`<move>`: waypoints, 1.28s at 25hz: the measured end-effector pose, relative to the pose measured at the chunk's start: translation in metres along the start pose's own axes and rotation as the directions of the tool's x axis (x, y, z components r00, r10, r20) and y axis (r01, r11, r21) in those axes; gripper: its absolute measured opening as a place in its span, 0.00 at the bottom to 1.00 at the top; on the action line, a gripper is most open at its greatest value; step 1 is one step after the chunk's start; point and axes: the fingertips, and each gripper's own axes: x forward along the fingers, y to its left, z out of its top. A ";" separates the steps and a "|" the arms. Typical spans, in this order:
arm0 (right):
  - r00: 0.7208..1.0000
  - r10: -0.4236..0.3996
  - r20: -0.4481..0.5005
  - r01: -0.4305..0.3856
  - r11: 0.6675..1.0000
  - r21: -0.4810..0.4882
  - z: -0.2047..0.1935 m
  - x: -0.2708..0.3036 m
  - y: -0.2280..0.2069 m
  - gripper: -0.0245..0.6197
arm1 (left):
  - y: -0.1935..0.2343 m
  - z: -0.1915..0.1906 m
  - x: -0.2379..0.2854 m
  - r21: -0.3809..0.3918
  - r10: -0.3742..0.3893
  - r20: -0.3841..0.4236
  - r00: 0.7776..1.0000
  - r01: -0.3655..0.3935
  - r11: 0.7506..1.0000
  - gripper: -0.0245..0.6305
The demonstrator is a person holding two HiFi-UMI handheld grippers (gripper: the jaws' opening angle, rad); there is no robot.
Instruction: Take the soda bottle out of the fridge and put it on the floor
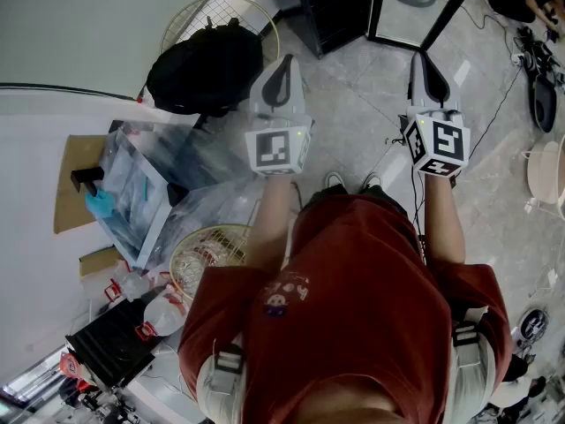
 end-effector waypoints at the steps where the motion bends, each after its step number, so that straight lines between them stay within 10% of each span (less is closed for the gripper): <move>1: 1.000 0.000 0.001 0.000 1.000 -0.004 0.001 -0.002 0.001 0.04 | -0.001 0.001 -0.003 0.000 0.000 0.002 1.000 0.000 1.000 0.04; 32: 0.999 -0.042 0.025 0.041 0.999 0.025 -0.014 0.046 -0.012 0.04 | 0.015 -0.027 0.041 0.008 -0.027 -0.004 1.000 0.027 1.000 0.04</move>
